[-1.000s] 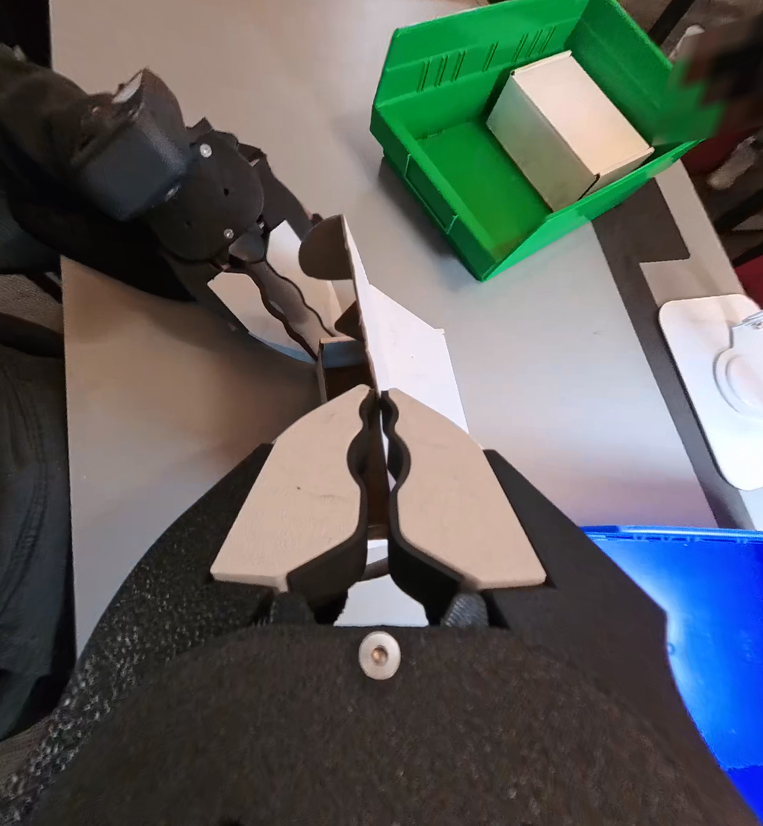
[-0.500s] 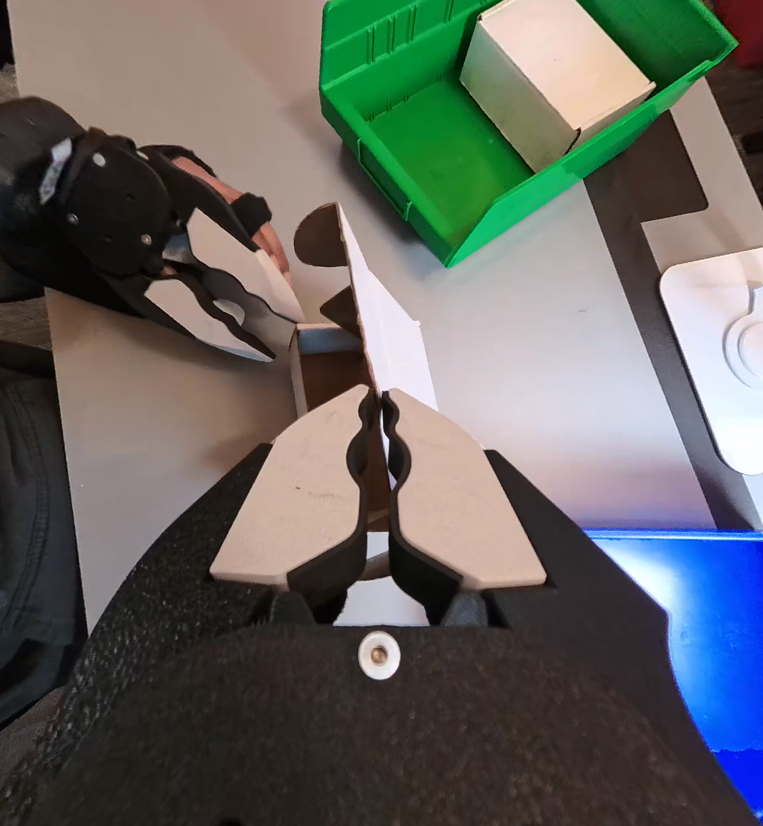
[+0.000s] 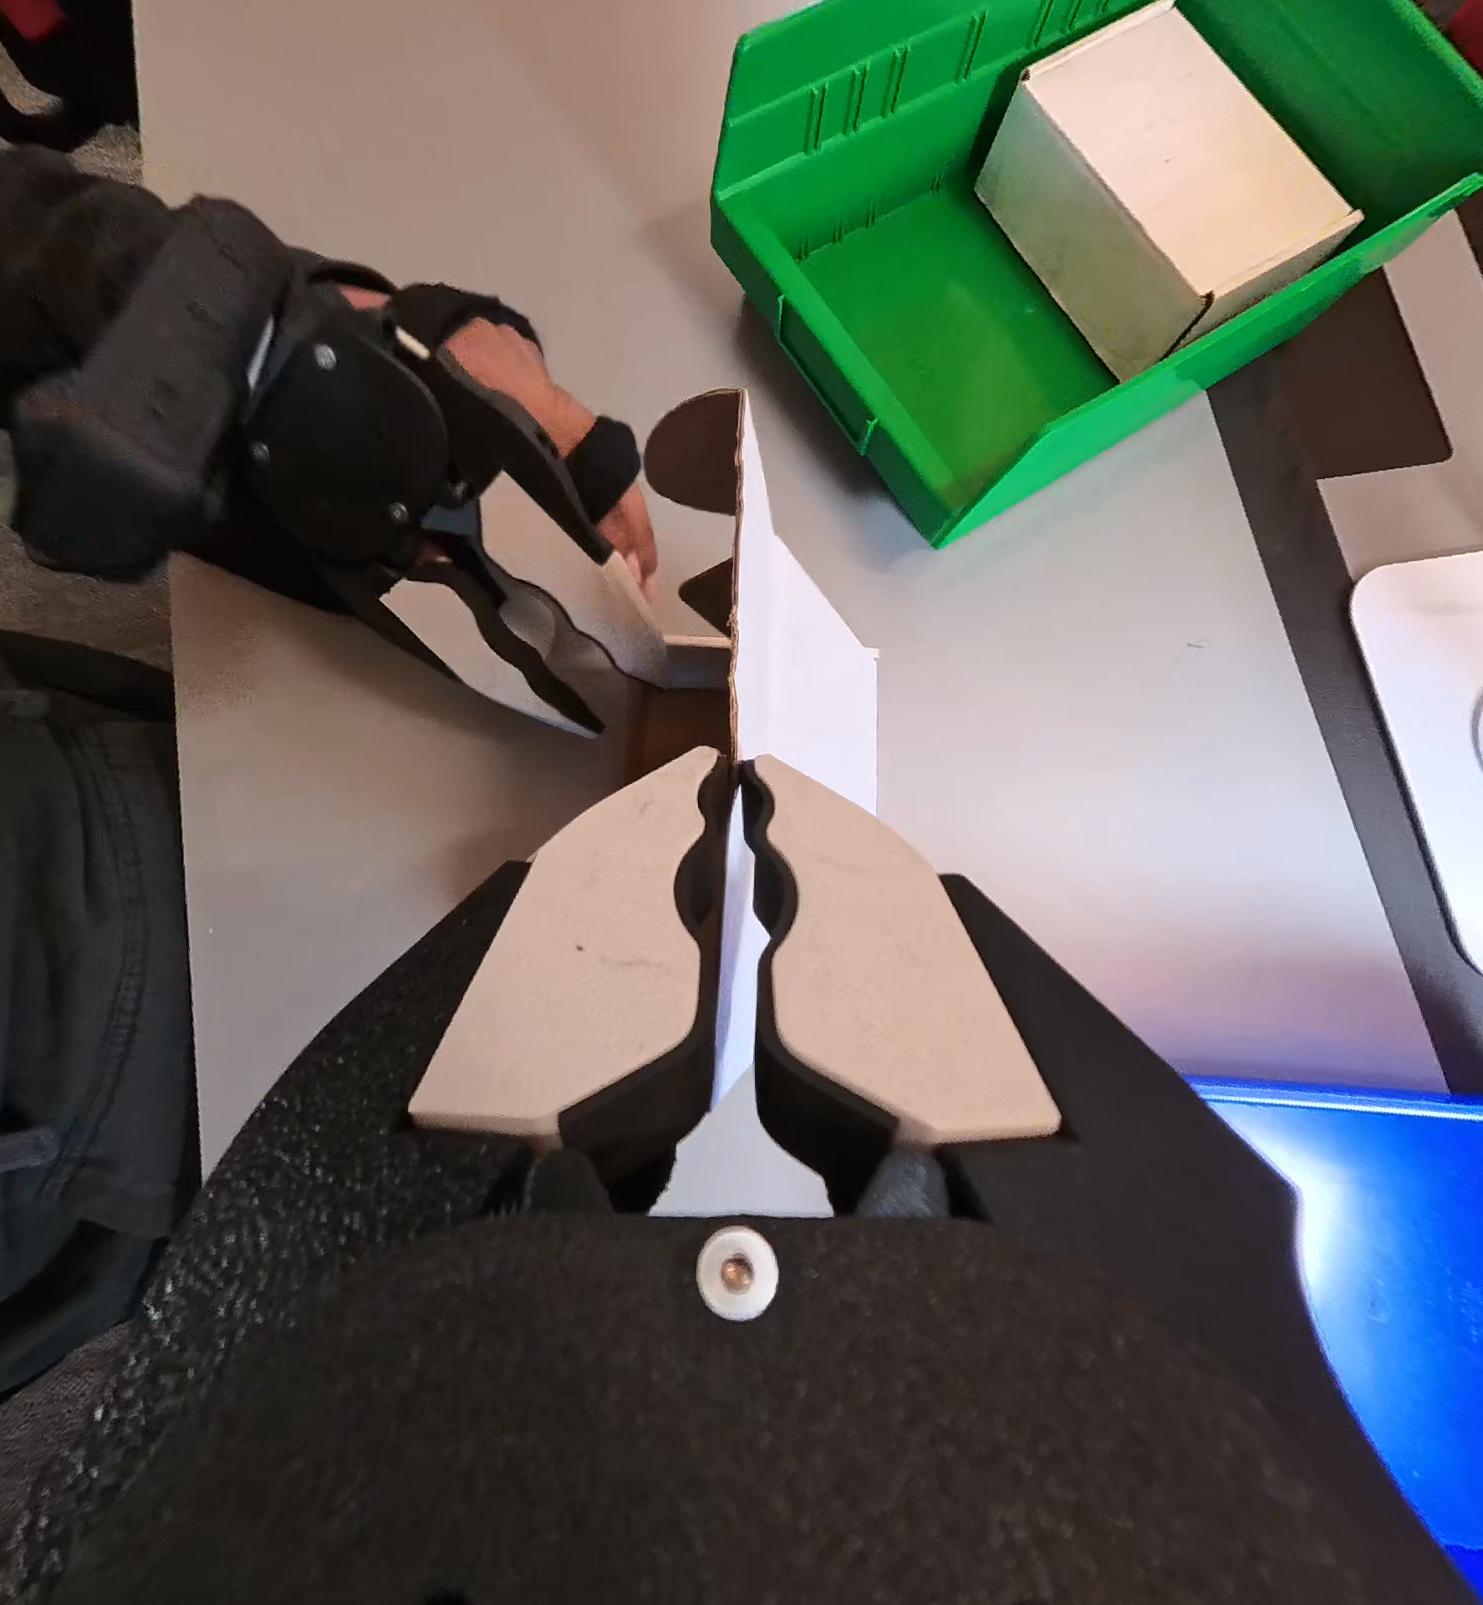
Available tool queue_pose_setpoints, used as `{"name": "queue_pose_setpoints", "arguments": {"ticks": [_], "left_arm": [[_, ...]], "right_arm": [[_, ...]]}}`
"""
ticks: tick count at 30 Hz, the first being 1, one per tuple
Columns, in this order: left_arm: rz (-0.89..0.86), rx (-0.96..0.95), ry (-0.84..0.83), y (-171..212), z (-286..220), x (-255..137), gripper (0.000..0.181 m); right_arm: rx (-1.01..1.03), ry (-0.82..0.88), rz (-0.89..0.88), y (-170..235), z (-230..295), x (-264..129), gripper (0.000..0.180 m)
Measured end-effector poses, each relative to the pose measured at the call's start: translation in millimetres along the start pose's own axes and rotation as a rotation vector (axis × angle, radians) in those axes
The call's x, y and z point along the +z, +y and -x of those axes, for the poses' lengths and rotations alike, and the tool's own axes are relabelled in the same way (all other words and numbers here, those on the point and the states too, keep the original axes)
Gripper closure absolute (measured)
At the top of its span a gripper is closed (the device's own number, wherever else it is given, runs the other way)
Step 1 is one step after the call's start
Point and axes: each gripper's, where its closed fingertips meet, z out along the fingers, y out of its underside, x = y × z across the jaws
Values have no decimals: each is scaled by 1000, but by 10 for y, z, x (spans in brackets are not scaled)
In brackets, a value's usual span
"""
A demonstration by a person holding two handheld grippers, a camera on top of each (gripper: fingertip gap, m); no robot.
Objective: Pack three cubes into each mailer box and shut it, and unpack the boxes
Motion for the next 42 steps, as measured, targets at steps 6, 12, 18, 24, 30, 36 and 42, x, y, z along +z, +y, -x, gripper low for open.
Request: {"name": "queue_pose_setpoints", "arguments": {"ticks": [6,12,18,24,30,36,42], "left_arm": [[77,49,-21,120,-35,37,166],[55,49,-9,73,-77,33,169],[39,62,-1,-1,-160,23,172],[15,53,2,-40,-207,10,172],[-9,17,18,-52,-211,0,172],[-30,-9,27,-72,-219,1,173],[-53,-36,41,-101,-222,-2,173]], "right_arm": [[27,24,-17,-47,-194,-59,179],[16,135,-11,-107,-674,-50,177],[-76,279,167,59,-1295,359,176],[-96,254,365,407,-1537,950,174],[-88,225,481,680,-1548,1194,171],[-76,224,414,543,-1503,1077,166],[-41,185,182,155,-1280,676,156]]}}
